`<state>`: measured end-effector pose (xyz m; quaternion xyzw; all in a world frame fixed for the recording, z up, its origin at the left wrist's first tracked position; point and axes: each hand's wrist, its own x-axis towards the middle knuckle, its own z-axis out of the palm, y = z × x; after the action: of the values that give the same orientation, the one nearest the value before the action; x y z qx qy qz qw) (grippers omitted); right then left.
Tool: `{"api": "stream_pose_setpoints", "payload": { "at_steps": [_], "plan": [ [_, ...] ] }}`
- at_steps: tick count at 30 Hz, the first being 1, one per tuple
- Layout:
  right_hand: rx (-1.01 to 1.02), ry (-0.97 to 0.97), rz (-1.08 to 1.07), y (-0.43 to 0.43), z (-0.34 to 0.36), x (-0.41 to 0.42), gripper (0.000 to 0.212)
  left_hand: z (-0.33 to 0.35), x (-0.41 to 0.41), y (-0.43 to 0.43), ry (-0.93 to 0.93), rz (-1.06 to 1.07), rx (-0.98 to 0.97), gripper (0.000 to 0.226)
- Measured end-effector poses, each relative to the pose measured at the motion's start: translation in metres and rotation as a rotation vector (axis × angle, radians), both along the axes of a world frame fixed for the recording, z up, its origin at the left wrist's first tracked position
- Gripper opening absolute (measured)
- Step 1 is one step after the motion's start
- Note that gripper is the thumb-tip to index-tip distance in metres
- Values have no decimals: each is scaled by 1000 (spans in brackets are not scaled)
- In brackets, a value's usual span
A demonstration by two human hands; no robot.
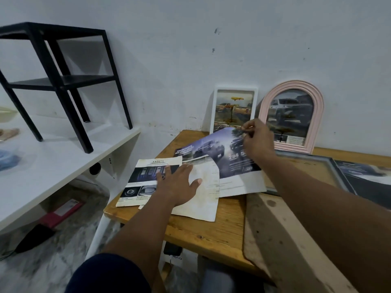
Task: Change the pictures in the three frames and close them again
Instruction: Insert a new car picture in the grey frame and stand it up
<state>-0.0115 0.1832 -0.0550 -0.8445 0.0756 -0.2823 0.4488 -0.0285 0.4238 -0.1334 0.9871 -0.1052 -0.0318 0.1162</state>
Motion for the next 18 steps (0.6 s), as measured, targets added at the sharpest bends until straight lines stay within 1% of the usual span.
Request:
{"api": "stream_pose_setpoints", "payload": {
  "at_steps": [2,5,9,11,14,16,18],
  "plan": [
    [-45,8,-52,-29,12,-3,29,7,2,-6,-9,-12,48,67],
    [-77,7,-121,-68,23,-11,31,23,5,-21,-22,-60,171,65],
    [-99,52,-177,-100,20,-25,27,45,21,-38,130,-64,186,63],
    [-117,41,-217,-113,14,-28,27,45,27,-42,150,-59,180,58],
    [-109,35,-264,-140,13,-35,30,42,29,-46,99,1,157,50],
    [-160,98,-271,-162,12,-41,32,40,28,-52,-11,14,182,49],
    [-238,174,-269,-182,6,-47,33,41,26,-66,-119,-41,108,47]
  ]
}}
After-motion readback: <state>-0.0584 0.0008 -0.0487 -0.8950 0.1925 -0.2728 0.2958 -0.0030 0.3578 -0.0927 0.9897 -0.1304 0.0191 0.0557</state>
